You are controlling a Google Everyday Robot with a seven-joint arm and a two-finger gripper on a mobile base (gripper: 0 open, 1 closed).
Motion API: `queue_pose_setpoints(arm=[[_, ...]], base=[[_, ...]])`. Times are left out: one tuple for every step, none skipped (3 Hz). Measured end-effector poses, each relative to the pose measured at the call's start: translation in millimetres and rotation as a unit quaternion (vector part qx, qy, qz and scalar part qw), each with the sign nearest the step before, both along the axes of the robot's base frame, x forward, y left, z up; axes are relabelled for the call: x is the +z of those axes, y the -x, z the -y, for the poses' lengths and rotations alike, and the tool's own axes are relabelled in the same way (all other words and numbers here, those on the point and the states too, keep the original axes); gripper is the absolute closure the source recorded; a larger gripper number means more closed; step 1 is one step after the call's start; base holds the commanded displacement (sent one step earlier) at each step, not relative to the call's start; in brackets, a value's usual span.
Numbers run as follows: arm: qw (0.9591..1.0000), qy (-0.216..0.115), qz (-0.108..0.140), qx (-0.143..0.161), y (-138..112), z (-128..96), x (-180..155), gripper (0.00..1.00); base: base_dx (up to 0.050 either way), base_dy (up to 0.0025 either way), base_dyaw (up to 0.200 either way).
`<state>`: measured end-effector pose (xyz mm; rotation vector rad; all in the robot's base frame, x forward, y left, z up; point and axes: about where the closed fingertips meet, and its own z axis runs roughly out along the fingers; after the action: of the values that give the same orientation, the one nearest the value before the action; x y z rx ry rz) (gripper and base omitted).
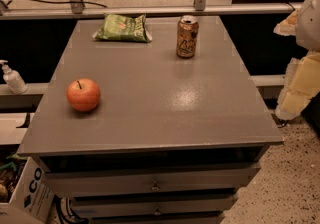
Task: Move orange can near apple
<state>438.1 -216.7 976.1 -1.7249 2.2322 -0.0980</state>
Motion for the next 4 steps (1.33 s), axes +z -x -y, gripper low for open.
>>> queue_pose_setpoints(arm=[[1.0000, -0.003, 0.007, 0.000, -3, -2, 0, 0.00], [0.9993, -0.026, 0.026, 0.003, -18, -12, -11, 0.00], [0.9966, -0.067, 0.046, -0.009, -53, -27, -38, 0.00], [0.9923, -0.107, 0.056, -0.030, -90, -39, -62, 0.00]], base=[[0.000, 0.00000, 0.000], [0.000, 0.00000, 0.000], [0.000, 0.00000, 0.000], [0.000, 0.00000, 0.000]])
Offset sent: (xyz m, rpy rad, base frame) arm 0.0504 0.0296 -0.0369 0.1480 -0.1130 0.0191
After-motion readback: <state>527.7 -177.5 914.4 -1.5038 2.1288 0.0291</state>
